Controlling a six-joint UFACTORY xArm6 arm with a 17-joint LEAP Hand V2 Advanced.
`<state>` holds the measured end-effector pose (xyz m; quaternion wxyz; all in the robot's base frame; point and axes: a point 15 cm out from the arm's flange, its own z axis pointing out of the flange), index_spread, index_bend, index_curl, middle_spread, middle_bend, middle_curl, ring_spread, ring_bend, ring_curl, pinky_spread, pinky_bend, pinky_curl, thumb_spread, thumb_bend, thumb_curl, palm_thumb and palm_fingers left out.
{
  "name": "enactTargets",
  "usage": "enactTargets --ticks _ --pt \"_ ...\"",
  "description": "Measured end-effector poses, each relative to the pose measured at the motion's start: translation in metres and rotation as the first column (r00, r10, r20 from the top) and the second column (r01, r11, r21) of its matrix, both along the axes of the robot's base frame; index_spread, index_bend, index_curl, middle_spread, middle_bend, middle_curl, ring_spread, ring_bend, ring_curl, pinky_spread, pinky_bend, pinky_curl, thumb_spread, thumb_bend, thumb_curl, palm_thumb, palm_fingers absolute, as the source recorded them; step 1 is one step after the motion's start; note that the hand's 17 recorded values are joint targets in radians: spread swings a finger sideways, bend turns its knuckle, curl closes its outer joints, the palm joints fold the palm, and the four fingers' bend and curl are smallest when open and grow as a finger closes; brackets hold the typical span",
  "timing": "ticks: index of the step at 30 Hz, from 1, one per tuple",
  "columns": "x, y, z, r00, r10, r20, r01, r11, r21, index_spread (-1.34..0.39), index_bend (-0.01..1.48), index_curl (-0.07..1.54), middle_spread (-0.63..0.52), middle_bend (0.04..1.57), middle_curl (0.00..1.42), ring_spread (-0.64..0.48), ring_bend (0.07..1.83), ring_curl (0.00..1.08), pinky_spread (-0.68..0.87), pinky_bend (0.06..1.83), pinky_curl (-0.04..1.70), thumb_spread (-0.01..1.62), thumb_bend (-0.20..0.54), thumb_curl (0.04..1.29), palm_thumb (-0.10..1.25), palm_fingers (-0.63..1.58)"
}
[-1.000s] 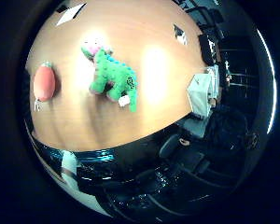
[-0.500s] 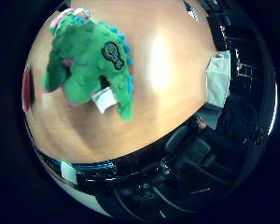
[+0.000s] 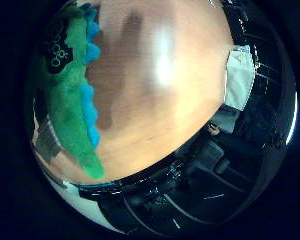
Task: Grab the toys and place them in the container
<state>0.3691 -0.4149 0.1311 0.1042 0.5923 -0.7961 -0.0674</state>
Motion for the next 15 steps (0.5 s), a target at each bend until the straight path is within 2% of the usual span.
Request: enactTargets --ticks 2,4,7,9,10,11,15 --pt "0.002 0.001 0.001 1.000 0.003 0.002 -0.003 1.000 -0.002 -0.27 0.18 0.30 -0.14 0.42 0.42 -0.11 0.57 0.32 0.14 0.31 0.26 1.05 -0.008 0.29 0.48 0.64" --pt "0.004 0.001 0.002 1.000 0.007 0.005 -0.007 1.000 -0.004 -0.32 0.20 0.31 -0.21 0.51 0.47 -0.19 0.69 0.36 0.00 0.39 0.27 1.06 0.003 0.30 0.57 0.87" --pt "0.008 0.004 0.007 1.000 0.016 0.013 -0.016 1.000 -0.010 -0.39 0.24 0.37 -0.30 0.59 0.54 -0.29 0.79 0.43 -0.22 0.58 0.33 1.08 0.022 0.33 0.72 1.06" --pt "0.015 0.002 0.009 0.999 0.026 0.032 -0.025 0.999 -0.024 -0.44 0.33 0.45 -0.33 0.67 0.61 -0.32 0.88 0.49 -0.34 0.71 0.39 1.08 0.020 0.35 0.82 1.15" --pt "0.019 0.002 0.010 0.999 0.032 0.042 -0.030 0.999 -0.031 -0.45 0.34 0.46 -0.34 0.69 0.62 -0.32 0.88 0.49 -0.34 0.73 0.40 1.08 0.019 0.35 0.83 1.15" --pt "0.023 0.001 0.012 0.998 0.037 0.055 -0.035 0.999 -0.040 -0.46 0.42 0.51 -0.34 0.74 0.65 -0.32 0.94 0.52 -0.37 0.81 0.44 1.07 0.017 0.36 0.87 1.21" --pt "0.033 -0.003 0.023 0.994 0.050 0.095 -0.044 0.997 -0.064 -0.48 0.65 0.70 -0.34 0.94 0.79 -0.31 1.14 0.62 -0.36 1.04 0.58 1.06 -0.009 0.39 0.95 1.16"
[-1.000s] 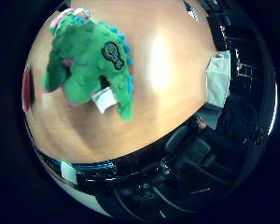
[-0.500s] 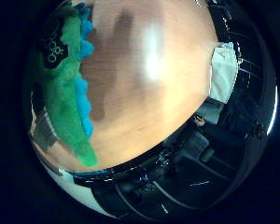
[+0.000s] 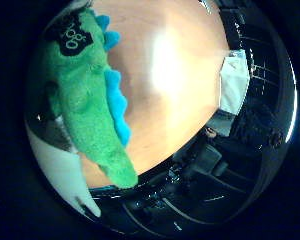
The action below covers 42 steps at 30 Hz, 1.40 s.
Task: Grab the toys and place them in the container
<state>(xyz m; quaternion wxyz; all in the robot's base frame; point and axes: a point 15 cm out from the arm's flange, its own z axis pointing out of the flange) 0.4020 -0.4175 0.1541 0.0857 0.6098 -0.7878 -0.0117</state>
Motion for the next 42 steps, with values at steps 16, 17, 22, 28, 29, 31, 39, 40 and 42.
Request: enactTargets --ticks 16,17,22,28,29,31,39,40,42 --pt "-0.007 0.054 0.107 0.995 0.061 0.075 -0.066 0.996 0.057 -0.43 0.88 1.04 -0.31 1.14 1.06 -0.27 1.42 0.79 -0.25 1.26 0.93 1.09 -0.014 0.47 1.05 0.90" --pt "-0.007 0.059 0.114 0.994 0.068 0.082 -0.072 0.996 0.059 -0.43 0.89 1.04 -0.31 1.14 1.06 -0.27 1.42 0.80 -0.25 1.26 0.94 1.09 -0.012 0.47 1.05 0.89" --pt "-0.011 0.093 0.156 0.991 0.105 0.086 -0.112 0.991 0.072 -0.43 0.91 1.07 -0.31 1.15 1.09 -0.27 1.44 0.81 -0.25 1.26 0.99 1.10 -0.013 0.48 1.05 0.86" --pt "-0.006 0.179 0.213 0.972 0.197 0.128 -0.214 0.968 0.132 -0.42 0.92 1.08 -0.31 1.15 1.11 -0.27 1.45 0.82 -0.25 1.25 1.03 1.11 -0.013 0.49 1.06 0.86" --pt "-0.002 0.196 0.220 0.965 0.224 0.139 -0.242 0.961 0.135 -0.42 0.92 1.08 -0.31 1.15 1.12 -0.27 1.45 0.82 -0.25 1.25 1.04 1.11 -0.013 0.49 1.06 0.85" --pt "0.009 0.234 0.248 0.943 0.282 0.177 -0.304 0.946 0.113 -0.42 0.92 1.08 -0.31 1.15 1.12 -0.27 1.45 0.83 -0.25 1.25 1.05 1.11 -0.013 0.50 1.06 0.85" --pt "0.036 0.386 0.324 0.858 0.438 0.267 -0.470 0.880 0.065 -0.41 0.93 1.08 -0.32 1.15 1.13 -0.27 1.44 0.84 -0.25 1.24 1.08 1.10 -0.013 0.50 1.06 0.86" --pt "0.038 0.407 0.327 0.845 0.459 0.273 -0.492 0.868 0.064 -0.41 0.92 1.08 -0.32 1.15 1.13 -0.27 1.44 0.84 -0.25 1.24 1.08 1.10 -0.011 0.50 1.06 0.86" --pt "0.037 0.448 0.331 0.820 0.497 0.283 -0.533 0.844 0.063 -0.40 0.92 1.08 -0.32 1.15 1.14 -0.27 1.43 0.84 -0.25 1.24 1.08 1.10 -0.013 0.50 1.06 0.86"
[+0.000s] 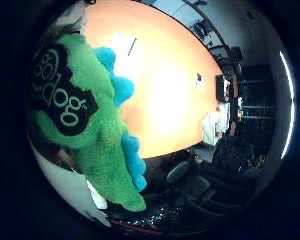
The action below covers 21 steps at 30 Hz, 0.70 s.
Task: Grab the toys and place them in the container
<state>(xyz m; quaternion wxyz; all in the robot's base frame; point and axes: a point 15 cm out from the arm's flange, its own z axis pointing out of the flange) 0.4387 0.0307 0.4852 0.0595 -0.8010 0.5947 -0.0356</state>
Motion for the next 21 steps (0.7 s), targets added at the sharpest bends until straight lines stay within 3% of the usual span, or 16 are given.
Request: enactTargets --ticks 10,15,21 --pt "-0.016 0.147 0.006 0.983 0.173 0.058 -0.175 0.984 0.028 -0.40 0.91 1.08 -0.32 1.12 1.15 -0.26 1.43 0.84 -0.26 1.24 1.08 1.08 -0.013 0.52 1.07 0.88" --pt "-0.019 0.199 0.010 0.966 0.234 0.114 -0.240 0.969 0.048 -0.40 0.91 1.07 -0.33 1.11 1.16 -0.25 1.42 0.84 -0.26 1.23 1.09 1.06 -0.013 0.53 1.08 0.89" --pt "-0.027 0.246 -0.003 0.949 0.294 0.113 -0.301 0.952 0.055 -0.39 0.92 1.07 -0.33 1.10 1.16 -0.25 1.41 0.85 -0.26 1.23 1.09 1.05 -0.014 0.54 1.08 0.90"
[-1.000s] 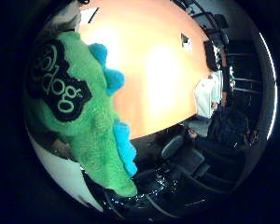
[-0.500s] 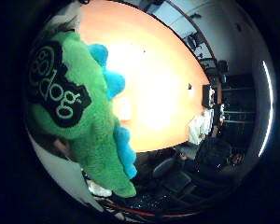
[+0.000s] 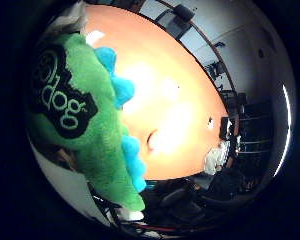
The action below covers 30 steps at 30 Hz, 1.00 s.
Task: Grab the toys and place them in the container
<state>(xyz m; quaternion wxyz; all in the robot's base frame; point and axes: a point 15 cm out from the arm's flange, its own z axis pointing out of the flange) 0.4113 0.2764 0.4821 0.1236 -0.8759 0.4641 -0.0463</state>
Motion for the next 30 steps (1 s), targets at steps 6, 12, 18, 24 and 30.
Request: enactTargets --ticks 6,12,18,24,30 --pt "-0.004 0.029 -0.012 0.999 0.048 -0.003 -0.048 0.999 -0.001 -0.39 0.91 1.07 -0.33 1.09 1.17 -0.25 1.41 0.85 -0.26 1.23 1.10 1.05 -0.014 0.55 1.07 0.90" --pt "-0.009 0.039 -0.016 0.998 0.064 -0.006 -0.064 0.998 -0.001 -0.39 0.91 1.07 -0.33 1.09 1.18 -0.25 1.40 0.85 -0.26 1.22 1.10 1.05 -0.014 0.55 1.07 0.91" --pt "-0.011 0.047 -0.024 0.997 0.079 -0.024 -0.079 0.997 -0.006 -0.39 0.90 1.07 -0.32 1.09 1.17 -0.26 1.39 0.86 -0.26 1.21 1.10 1.04 -0.025 0.54 1.03 0.91" --pt "-0.019 0.058 -0.025 0.995 0.096 -0.041 -0.095 0.995 0.017 -0.41 0.60 0.98 -0.30 0.99 1.04 -0.27 1.31 0.78 -0.31 1.14 1.03 1.10 -0.034 0.46 0.81 0.77" --pt "-0.018 0.068 -0.014 0.992 0.125 -0.005 -0.124 0.990 0.063 -0.45 0.23 0.72 -0.24 0.66 0.83 -0.23 1.06 0.64 -0.29 0.87 0.90 1.10 -0.033 0.37 0.67 0.13"
